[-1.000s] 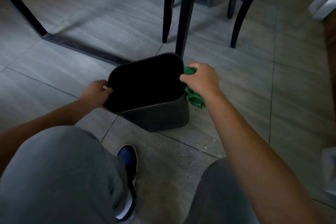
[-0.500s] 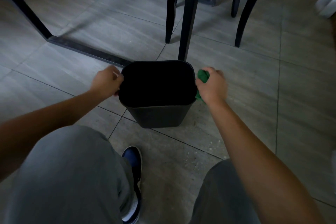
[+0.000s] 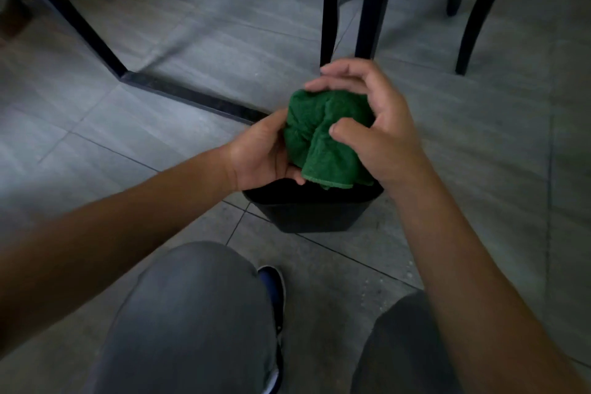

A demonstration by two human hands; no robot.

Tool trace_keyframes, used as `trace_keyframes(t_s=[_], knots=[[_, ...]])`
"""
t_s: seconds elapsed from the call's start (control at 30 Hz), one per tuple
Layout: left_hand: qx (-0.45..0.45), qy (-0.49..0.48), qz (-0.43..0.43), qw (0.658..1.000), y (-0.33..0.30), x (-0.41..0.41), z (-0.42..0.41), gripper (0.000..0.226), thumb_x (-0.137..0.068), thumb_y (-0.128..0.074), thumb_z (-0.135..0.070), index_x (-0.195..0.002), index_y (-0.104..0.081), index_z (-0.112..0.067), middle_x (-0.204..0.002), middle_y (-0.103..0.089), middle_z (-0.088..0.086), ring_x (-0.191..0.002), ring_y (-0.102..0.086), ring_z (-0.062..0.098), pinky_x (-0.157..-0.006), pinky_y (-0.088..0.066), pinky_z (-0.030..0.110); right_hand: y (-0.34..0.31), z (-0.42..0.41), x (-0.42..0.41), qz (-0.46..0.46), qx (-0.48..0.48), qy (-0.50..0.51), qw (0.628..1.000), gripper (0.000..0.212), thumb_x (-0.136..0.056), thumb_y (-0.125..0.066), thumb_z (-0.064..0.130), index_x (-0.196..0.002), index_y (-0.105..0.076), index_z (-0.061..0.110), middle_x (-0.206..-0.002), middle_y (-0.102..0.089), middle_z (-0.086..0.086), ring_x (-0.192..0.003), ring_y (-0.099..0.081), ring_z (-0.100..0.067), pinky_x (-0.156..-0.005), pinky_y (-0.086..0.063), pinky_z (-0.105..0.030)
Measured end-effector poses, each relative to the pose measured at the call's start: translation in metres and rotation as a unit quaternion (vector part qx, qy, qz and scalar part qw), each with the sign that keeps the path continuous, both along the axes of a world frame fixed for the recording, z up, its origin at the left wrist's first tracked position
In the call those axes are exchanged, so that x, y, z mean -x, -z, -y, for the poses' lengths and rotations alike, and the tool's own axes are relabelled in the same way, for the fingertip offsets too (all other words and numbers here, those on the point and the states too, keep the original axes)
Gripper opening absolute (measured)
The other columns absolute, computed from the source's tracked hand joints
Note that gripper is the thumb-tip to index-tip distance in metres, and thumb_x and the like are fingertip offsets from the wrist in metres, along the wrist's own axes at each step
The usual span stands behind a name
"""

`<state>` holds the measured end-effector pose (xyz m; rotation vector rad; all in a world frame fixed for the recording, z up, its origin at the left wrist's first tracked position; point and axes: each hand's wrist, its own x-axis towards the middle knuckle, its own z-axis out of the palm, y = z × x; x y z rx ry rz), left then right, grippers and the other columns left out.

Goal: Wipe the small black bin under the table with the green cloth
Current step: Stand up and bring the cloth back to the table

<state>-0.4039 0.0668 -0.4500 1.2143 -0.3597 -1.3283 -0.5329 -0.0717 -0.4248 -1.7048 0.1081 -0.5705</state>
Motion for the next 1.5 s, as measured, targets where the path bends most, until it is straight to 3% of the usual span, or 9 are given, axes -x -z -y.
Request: trace_keyframes(t_s=[0.13,0.27,0.37,0.5,0.7,0.87,1.17,1.3,1.5], knots=[[-0.033,-0.098,0.023,0.994,-0.003,-0.018,-0.002,0.039,-0.092,-0.055,-0.028,-0.124,-0.065,-0.006,-0.117,-0.064,0.02,-0.104,-0.061,0.034,-0.078,-0.05,0.044,0.021,0.0,-0.018,-0.066,-0.162,0.049,0.983,0.06,-0.07,-0.067,0.018,-0.129,-0.055,0.022,-0.136,-0.058,-0.008,-0.128,-0.059,-0.021,-0.113,-0.047,-0.05],[-0.05,-0.096,0.128,0.986,-0.055,-0.023,-0.002,0.033,-0.096,-0.059,-0.003,-0.129,-0.056,-0.001,-0.114,-0.071,0.011,-0.103,-0.071,0.024,-0.084,-0.062,0.04,0.0,-0.003,-0.011,-0.179,-0.382,0.023,0.907,0.092,-0.069,-0.087,0.058,-0.144,-0.053,0.019,-0.145,-0.06,-0.01,-0.13,-0.062,-0.022,-0.112,-0.049,-0.048],[-0.094,-0.043,0.285,0.953,-0.111,-0.027,-0.001,0.03,-0.097,-0.064,-0.002,-0.124,-0.058,0.008,-0.115,-0.071,0.018,-0.103,-0.071,0.022,-0.09,-0.059,0.032,-0.038,-0.001,-0.006,-0.255,-0.39,-0.034,0.884,0.08,-0.083,-0.076,0.061,-0.145,-0.055,0.015,-0.141,-0.065,-0.009,-0.13,-0.063,-0.025,-0.115,-0.045,-0.052],[-0.112,-0.041,0.341,0.932,-0.19,-0.035,-0.005,0.025,-0.097,-0.064,-0.008,-0.119,-0.06,0.004,-0.104,-0.07,0.01,-0.095,-0.069,0.011,-0.086,-0.056,0.027,-0.106,0.002,0.007,-0.348,-0.297,-0.033,0.889,0.086,-0.055,-0.086,0.077,-0.127,-0.068,0.032,-0.122,-0.076,0.002,-0.114,-0.072,-0.019,-0.108,-0.052,-0.048],[-0.063,-0.178,0.088,0.978,-0.315,-0.036,-0.015,0.02,-0.086,-0.059,-0.003,-0.106,-0.061,-0.005,-0.102,-0.067,0.016,-0.098,-0.066,0.028,-0.09,-0.055,0.043,-0.241,0.001,0.016,-0.386,-0.259,-0.093,0.88,0.047,-0.065,-0.088,0.05,-0.109,-0.074,0.038,-0.11,-0.079,0.012,-0.105,-0.075,-0.009,-0.106,-0.053,-0.041],[-0.038,-0.218,-0.032,0.975,-0.402,-0.054,-0.036,0.036,-0.078,-0.045,0.006,-0.112,-0.055,-0.003,-0.118,-0.059,0.026,-0.112,-0.057,0.04,-0.1,-0.048,0.057,-0.334,0.026,0.009,-0.386,-0.28,-0.168,0.863,0.074,-0.059,-0.091,0.037,-0.129,-0.065,0.033,-0.126,-0.074,0.004,-0.118,-0.071,-0.02,-0.1,-0.055,-0.038],[-0.019,-0.148,-0.166,0.975,-0.51,-0.112,-0.035,0.053,-0.085,-0.031,0.001,-0.123,-0.069,-0.002,-0.136,-0.063,0.02,-0.12,-0.063,0.035,-0.093,-0.058,0.041,-0.447,0.058,-0.049,-0.304,-0.346,-0.084,0.884,0.034,-0.071,-0.079,0.004,-0.103,-0.07,0.013,-0.095,-0.076,-0.004,-0.092,-0.073,-0.021,-0.076,-0.059,-0.028],[-0.027,-0.145,-0.103,0.984,-0.537,-0.14,-0.022,0.051,-0.089,-0.052,0.0,-0.14,-0.051,0.006,-0.141,-0.058,0.025,-0.127,-0.058,0.041,-0.093,-0.058,0.043,-0.471,0.067,-0.069,-0.255,-0.392,-0.045,0.883,0.042,-0.068,-0.086,0.002,-0.106,-0.077,0.018,-0.109,-0.076,-0.009,-0.104,-0.072,-0.029,-0.085,-0.061,-0.035],[-0.069,-0.177,-0.038,0.981,-0.57,-0.175,-0.003,0.051,-0.071,-0.054,0.005,-0.122,-0.057,-0.002,-0.111,-0.068,0.02,-0.105,-0.066,0.035,-0.082,-0.06,0.039,-0.513,0.091,-0.101,-0.221,-0.176,-0.01,0.959,0.057,-0.077,-0.059,-0.021,-0.082,-0.078,0.032,-0.11,-0.076,0.009,-0.104,-0.069,-0.013,-0.085,-0.057,-0.025]])
